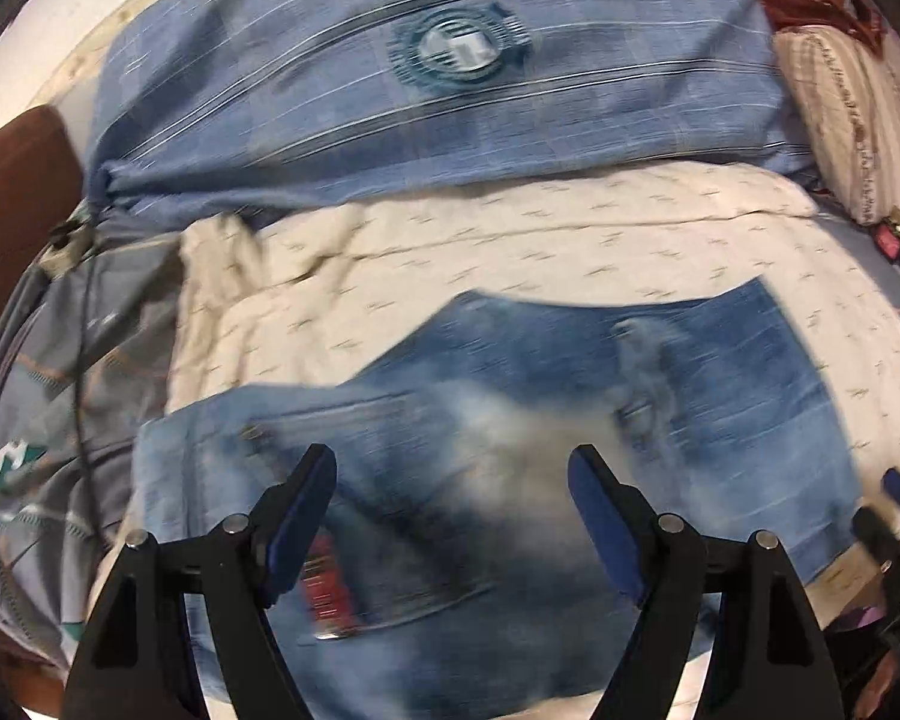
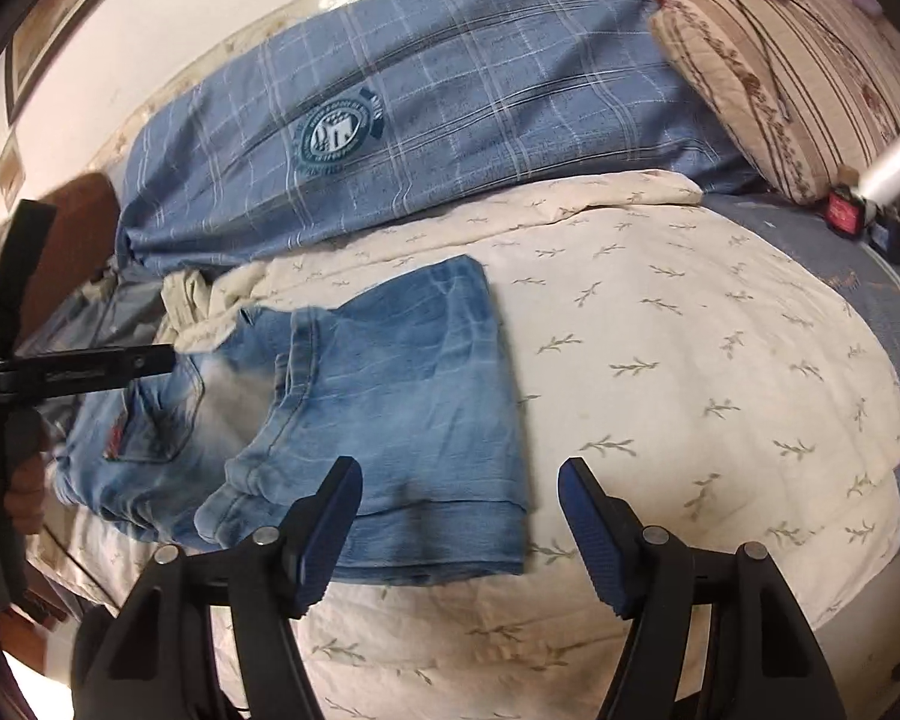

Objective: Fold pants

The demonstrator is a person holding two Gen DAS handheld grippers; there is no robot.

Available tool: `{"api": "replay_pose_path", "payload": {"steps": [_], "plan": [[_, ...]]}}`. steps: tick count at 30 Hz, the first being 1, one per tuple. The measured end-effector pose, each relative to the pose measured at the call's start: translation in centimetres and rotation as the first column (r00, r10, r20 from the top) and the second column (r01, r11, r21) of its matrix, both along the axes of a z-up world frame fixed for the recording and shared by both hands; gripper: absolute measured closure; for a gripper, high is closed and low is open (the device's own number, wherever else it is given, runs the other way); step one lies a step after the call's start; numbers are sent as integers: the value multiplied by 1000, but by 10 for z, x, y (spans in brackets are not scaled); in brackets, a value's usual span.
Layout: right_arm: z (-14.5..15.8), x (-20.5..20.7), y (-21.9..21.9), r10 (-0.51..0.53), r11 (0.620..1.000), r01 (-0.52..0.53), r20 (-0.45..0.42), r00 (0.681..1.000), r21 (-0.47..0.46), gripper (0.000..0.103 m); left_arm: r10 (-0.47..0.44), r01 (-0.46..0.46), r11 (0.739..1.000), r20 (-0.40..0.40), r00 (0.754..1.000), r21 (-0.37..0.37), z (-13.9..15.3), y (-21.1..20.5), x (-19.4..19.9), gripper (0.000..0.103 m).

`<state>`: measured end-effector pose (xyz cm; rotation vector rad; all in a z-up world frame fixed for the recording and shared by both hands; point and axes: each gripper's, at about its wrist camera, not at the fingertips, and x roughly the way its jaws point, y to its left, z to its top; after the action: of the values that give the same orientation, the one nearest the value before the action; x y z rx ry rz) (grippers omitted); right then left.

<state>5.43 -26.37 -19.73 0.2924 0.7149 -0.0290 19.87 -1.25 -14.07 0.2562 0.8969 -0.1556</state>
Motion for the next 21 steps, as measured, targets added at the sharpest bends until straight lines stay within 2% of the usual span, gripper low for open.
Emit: {"api": "replay_pose_path", "payload": {"steps": [6,11,14,17,19,21], "plan": [[-7,19,24,66,997,-66,-7,998,-51,32,68,-65,997,-85,994,41,-40,24,11,22],[-23,39,36,92,994,-95,-64,994,-59,31,41,-37,993,-35,999,115,-62,11,10,20],[-29,43,44,111,988,-118,-76,991,-100,26,48,-44,994,-45,998,95,-63,15,13,19],[-30,45,46,121,985,-130,-84,989,-114,26,44,-41,996,-45,998,79,-60,19,11,19],[-28,47,43,122,988,-130,-88,989,-88,26,38,-36,998,-37,999,59,-53,23,3,19],[-21,45,35,109,994,-111,-57,992,-24,26,28,-28,999,-7,1000,24,-41,28,-11,19]]}}
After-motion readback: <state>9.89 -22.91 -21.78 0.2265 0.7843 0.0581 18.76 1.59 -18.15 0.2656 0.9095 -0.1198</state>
